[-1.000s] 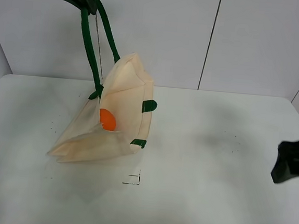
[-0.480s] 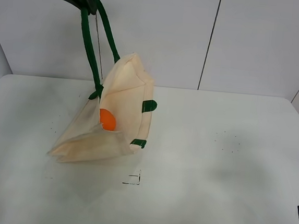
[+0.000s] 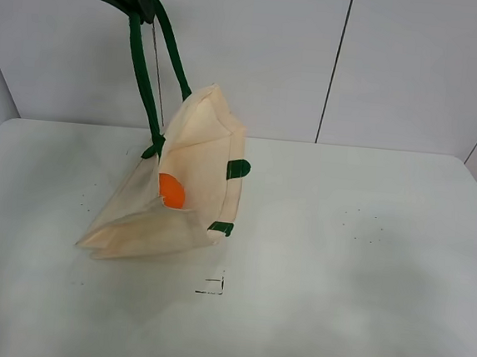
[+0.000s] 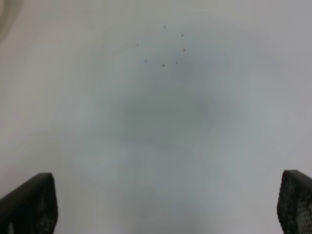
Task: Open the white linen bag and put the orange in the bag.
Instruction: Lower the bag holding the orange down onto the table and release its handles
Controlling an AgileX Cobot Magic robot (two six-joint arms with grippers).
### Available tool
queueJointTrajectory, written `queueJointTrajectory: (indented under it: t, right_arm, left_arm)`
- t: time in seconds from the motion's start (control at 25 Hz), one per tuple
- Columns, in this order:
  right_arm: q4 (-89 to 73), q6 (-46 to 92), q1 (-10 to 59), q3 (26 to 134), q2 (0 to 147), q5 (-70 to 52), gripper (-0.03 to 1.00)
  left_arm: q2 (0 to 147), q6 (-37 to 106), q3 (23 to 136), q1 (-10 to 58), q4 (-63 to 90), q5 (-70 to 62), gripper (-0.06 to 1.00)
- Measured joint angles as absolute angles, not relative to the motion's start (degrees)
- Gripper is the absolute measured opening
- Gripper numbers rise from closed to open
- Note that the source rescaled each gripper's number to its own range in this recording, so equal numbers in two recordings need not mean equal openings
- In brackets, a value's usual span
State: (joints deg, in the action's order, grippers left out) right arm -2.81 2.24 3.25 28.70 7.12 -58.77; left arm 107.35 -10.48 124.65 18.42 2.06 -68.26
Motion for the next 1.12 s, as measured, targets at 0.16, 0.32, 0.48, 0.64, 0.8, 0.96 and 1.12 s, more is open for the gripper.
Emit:
queueJointTrajectory:
  t: [0.16, 0.32, 0.48, 0.64, 0.8, 0.96, 1.12]
  right_arm:
    - [-3.3, 2.2, 3.4, 28.6, 2.0, -58.8, 1.0]
    - [-3.3, 2.2, 3.4, 28.6, -0.2, -58.8, 1.0]
    - [-3.2, 2.2, 3.4, 28.2, -0.2, -58.8, 1.0]
    - [-3.2, 2.2, 3.4, 28.2, -0.2, -58.8, 1.0]
    - [-3.3, 2.2, 3.4, 28.2, -0.2, -58.8, 1.0]
    - [-3.3, 2.2, 3.4, 28.2, -0.2, -58.8, 1.0]
    - [-3.3, 2.2, 3.4, 28.2, -0.2, -58.8, 1.0]
  left_arm:
    - [107.4, -10.5, 124.7, 18.4, 2.1, -68.3, 0.0]
    - [107.4, -10.5, 124.7, 18.4, 2.1, -68.3, 0.0]
    - [107.6, -10.5, 124.7, 18.4, 2.1, -68.3, 0.0]
    - [109.1, -10.5, 124.4, 18.4, 2.1, -68.3, 0.0]
    - [112.4, -10.5, 123.7, 18.4, 2.2, -68.1, 0.0]
    - [118.0, -10.5, 121.3, 18.4, 3.8, -67.6, 0.0]
    - [124.2, -10.5, 120.8, 18.4, 4.9, -67.3, 0.0]
